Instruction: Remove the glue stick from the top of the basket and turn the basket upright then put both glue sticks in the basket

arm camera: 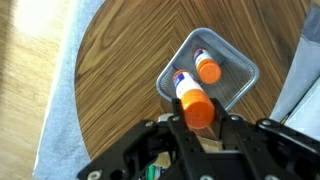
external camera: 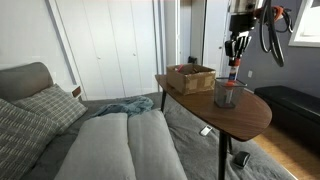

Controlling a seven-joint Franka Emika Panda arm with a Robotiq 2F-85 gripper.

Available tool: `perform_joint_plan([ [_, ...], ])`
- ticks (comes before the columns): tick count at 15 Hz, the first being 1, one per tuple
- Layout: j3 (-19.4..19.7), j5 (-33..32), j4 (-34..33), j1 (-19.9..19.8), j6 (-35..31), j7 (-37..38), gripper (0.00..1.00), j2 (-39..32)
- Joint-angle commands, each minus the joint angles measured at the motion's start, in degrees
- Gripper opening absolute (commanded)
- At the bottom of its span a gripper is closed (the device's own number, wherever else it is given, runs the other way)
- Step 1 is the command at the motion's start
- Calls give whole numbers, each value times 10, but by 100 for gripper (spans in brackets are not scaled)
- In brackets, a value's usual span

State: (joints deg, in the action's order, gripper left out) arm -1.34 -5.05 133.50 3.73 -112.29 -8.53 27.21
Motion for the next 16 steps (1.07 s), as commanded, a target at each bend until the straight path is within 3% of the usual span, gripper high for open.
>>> perform_joint_plan([
  [1, 2, 5, 5, 0, -15, 3, 8, -16],
  [16, 3, 26, 17, 4, -76, -4, 8, -65],
])
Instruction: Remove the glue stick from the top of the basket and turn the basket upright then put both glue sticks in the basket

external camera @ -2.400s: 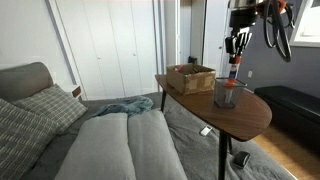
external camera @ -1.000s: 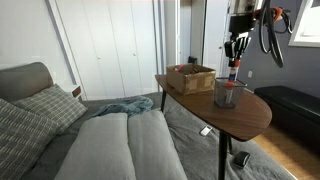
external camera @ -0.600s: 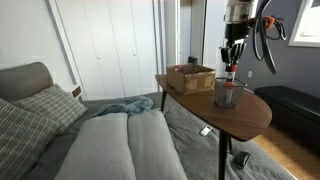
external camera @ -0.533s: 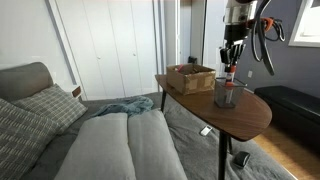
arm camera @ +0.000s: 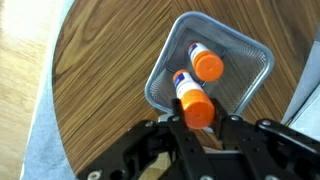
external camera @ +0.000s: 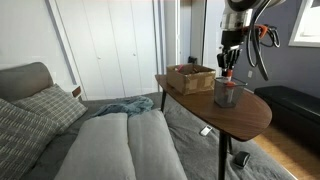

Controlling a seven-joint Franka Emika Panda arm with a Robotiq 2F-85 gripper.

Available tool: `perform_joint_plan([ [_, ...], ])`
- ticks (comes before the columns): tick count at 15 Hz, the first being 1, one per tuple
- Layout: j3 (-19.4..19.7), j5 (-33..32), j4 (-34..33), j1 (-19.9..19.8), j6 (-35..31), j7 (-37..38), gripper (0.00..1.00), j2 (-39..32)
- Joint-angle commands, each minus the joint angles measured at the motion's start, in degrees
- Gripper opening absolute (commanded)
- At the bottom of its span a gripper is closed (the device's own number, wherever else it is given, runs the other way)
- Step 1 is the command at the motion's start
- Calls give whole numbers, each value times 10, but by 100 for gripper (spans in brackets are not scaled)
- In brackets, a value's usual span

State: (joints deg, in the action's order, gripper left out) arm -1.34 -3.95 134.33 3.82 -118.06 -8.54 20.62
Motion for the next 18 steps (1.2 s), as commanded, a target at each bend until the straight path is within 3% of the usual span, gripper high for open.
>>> perform_joint_plan([
  [1, 3, 16, 10, 3, -20, -3, 22, 1],
  [2, 2, 17, 11, 2, -21, 0, 55, 2],
  [4, 0, 16, 12, 2, -21, 1, 63, 7],
  [9, -2, 10, 13, 2, -14, 3, 98, 33],
  [18, -7, 3, 17, 1, -4, 14, 100, 92],
])
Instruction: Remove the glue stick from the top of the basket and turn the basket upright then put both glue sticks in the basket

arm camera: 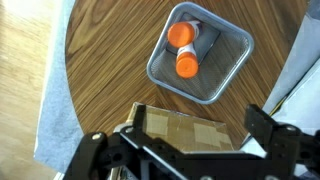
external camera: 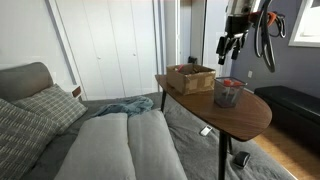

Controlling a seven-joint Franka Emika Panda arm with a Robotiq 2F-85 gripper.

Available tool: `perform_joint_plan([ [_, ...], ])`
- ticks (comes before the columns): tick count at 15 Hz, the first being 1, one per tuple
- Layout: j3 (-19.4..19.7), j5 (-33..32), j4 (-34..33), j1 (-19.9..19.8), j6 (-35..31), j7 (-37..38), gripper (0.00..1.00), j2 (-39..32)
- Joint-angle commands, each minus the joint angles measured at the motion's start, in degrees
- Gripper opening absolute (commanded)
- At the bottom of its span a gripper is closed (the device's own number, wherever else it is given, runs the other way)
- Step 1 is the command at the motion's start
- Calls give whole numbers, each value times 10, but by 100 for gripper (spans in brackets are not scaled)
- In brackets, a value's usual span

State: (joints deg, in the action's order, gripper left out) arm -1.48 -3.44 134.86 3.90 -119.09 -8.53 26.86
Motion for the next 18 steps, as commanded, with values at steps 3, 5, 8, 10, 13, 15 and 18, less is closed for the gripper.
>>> perform_joint_plan([
  [3, -9, 0, 11, 1, 15, 21, 100, 46],
  [5, -12, 2, 10, 0, 25, 31, 100, 54],
  [8, -17, 10, 5, 2, 56, 54, 100, 64],
  [10, -19, 17, 3, 3, 75, 70, 100, 70],
  [13, -20, 31, 1, 4, 101, 87, 100, 77],
  [15, -20, 41, 0, 4, 115, 98, 100, 79],
  [18, -23, 46, 0, 1, 125, 113, 100, 81],
])
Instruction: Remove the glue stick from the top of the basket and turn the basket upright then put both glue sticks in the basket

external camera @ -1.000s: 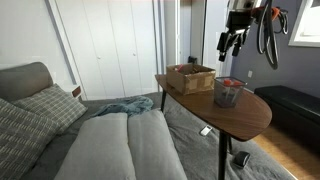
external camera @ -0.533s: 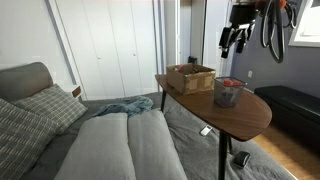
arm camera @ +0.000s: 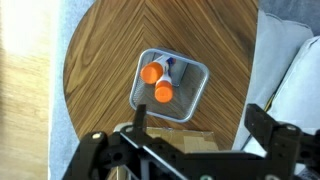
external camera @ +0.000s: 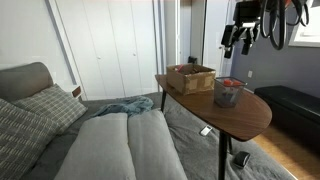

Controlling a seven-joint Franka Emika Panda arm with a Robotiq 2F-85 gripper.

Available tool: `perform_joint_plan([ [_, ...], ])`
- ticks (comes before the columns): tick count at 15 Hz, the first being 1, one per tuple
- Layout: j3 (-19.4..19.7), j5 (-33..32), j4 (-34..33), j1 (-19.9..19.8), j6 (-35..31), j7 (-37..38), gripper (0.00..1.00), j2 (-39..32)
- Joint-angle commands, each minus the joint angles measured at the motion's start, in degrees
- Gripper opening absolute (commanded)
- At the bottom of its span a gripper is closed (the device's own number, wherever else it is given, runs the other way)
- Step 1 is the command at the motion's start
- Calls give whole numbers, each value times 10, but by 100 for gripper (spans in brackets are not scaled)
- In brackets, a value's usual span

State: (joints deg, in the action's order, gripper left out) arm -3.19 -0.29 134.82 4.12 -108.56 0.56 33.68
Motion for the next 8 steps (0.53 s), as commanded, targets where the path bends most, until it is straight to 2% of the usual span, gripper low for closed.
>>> perform_joint_plan([
  [1, -8, 13, 1, -1, 23, 25, 100, 13],
  [8, -8, 2, -1, -2, 19, 21, 100, 1],
])
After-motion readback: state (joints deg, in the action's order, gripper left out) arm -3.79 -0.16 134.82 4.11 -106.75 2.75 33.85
